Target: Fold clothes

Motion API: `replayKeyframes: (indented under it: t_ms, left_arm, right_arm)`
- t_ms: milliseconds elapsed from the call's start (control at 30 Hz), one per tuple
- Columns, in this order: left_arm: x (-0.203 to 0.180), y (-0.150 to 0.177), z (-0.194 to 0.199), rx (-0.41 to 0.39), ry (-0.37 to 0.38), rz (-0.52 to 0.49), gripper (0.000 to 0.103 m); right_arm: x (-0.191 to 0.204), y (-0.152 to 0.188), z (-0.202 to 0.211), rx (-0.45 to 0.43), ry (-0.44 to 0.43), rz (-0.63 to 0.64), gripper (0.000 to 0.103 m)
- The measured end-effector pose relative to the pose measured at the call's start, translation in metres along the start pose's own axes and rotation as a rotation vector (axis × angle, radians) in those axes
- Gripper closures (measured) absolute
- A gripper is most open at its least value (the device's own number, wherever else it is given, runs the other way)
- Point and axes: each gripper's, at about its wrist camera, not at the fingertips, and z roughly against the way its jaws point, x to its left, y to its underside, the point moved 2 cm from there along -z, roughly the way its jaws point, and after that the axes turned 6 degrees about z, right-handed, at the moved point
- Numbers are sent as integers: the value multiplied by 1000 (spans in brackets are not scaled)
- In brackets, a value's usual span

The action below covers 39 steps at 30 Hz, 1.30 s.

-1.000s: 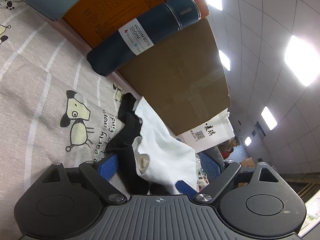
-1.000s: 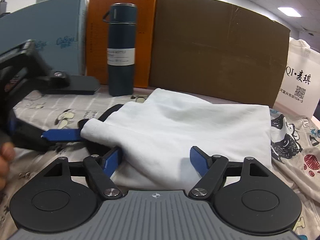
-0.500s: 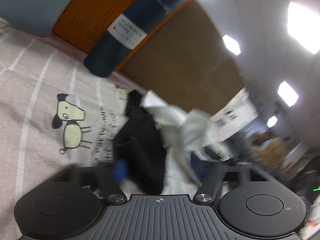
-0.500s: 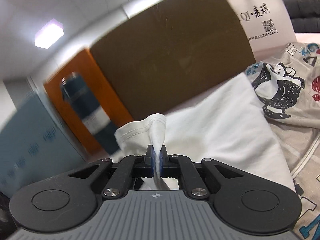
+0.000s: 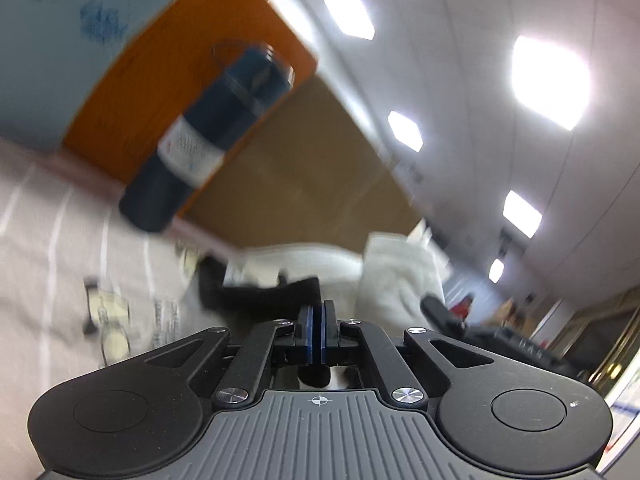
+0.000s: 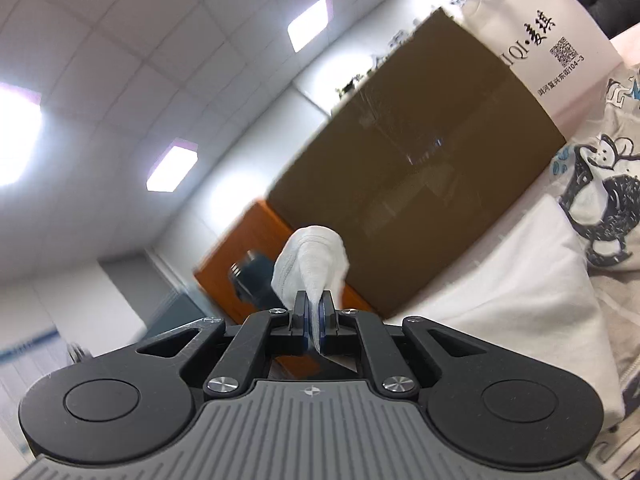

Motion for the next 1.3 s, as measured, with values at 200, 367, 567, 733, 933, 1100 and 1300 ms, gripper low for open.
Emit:
replayKeyframes:
  t_ms: [200,367,567,733,933,1100,1300]
  left_arm:
    - [16,-53,31,-72,-46,59,103]
    - [55,-54,18,151,-195,367,100]
    - [31,-20,-4,331,-120,422,42]
    - [30,7,-15,341,-204,304,41]
    - [38,28,-35,375,-269,260,41]
    - [37,37,-65,354,-197,230,44]
    - [21,47,-78,255,-265,52,99]
  right_arm:
    - [39,-29,6,-139,38,13,98]
    - [46,-29,9,-154,160,48,98]
    - [26,-37,28,-230,237,-11,98]
    - [12,-47,51,-306,256,-25,98]
    - [-18,-61,79,-375,292,-41,98]
    - [-43,-68,98,-413,322,-68,98]
    - [-47,-73,101,-390,371,-31,98]
